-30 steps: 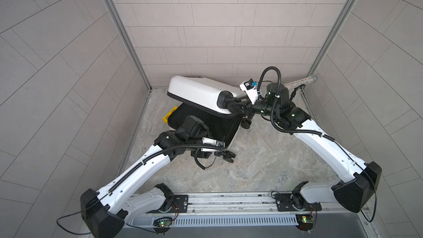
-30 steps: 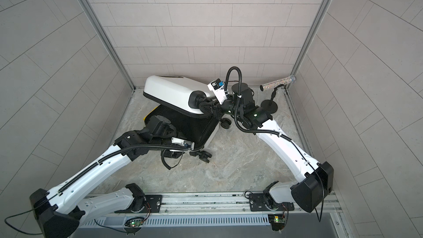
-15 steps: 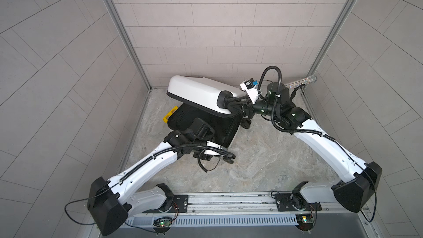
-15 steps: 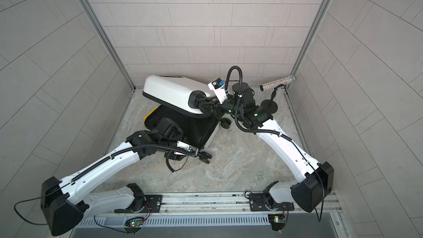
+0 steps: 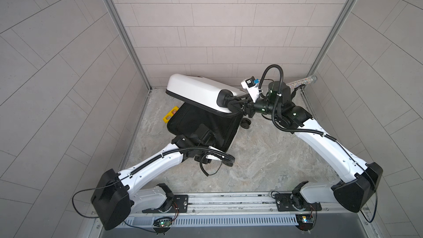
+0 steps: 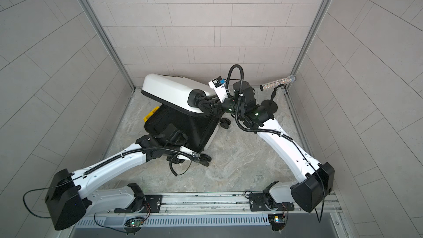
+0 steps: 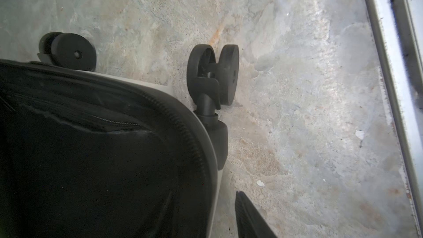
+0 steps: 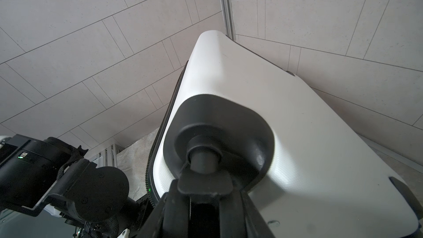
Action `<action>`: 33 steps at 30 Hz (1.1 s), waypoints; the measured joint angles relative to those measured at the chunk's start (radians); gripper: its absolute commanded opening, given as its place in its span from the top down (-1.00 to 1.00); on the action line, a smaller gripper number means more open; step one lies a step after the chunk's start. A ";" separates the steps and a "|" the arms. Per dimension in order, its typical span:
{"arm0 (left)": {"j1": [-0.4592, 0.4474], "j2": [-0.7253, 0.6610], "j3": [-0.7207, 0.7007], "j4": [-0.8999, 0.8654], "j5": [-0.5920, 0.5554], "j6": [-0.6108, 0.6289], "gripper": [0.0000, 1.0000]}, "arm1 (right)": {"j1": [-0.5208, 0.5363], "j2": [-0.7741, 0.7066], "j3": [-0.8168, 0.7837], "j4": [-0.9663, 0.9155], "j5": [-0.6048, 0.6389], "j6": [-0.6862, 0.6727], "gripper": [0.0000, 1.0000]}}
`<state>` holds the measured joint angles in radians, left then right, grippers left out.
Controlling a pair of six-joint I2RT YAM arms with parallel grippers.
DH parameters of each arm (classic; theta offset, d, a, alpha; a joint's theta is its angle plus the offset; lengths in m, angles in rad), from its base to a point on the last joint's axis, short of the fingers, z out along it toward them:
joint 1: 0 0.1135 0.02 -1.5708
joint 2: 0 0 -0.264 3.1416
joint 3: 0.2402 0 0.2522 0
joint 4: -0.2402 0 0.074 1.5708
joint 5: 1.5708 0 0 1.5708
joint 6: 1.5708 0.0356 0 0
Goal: Open the suitcase zippers
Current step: Open the suitcase at the center of the board.
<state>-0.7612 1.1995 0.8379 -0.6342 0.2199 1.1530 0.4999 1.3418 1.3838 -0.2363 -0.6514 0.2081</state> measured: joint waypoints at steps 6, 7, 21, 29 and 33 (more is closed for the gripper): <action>-0.010 -0.006 -0.063 0.081 -0.030 0.008 0.45 | -0.020 0.000 0.000 0.037 -0.021 0.055 1.00; -0.012 -0.006 -0.069 0.090 -0.034 0.006 0.45 | -0.023 0.000 0.000 0.045 -0.024 0.064 1.00; -0.057 -0.003 -0.079 0.119 -0.051 -0.073 1.00 | -0.103 0.025 0.005 0.159 -0.047 0.233 1.00; -0.149 -0.111 -0.089 -0.030 -0.060 -0.199 1.00 | -0.221 0.156 0.093 0.301 0.028 0.357 1.00; -0.217 -0.169 -0.137 -0.043 -0.073 -0.280 1.00 | -0.250 0.260 0.156 0.360 0.078 0.410 1.00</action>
<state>-0.9787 1.0302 0.7010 -0.6777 0.1471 0.8730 0.2497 1.6020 1.5398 0.1242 -0.5735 0.6178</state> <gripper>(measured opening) 0.098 0.411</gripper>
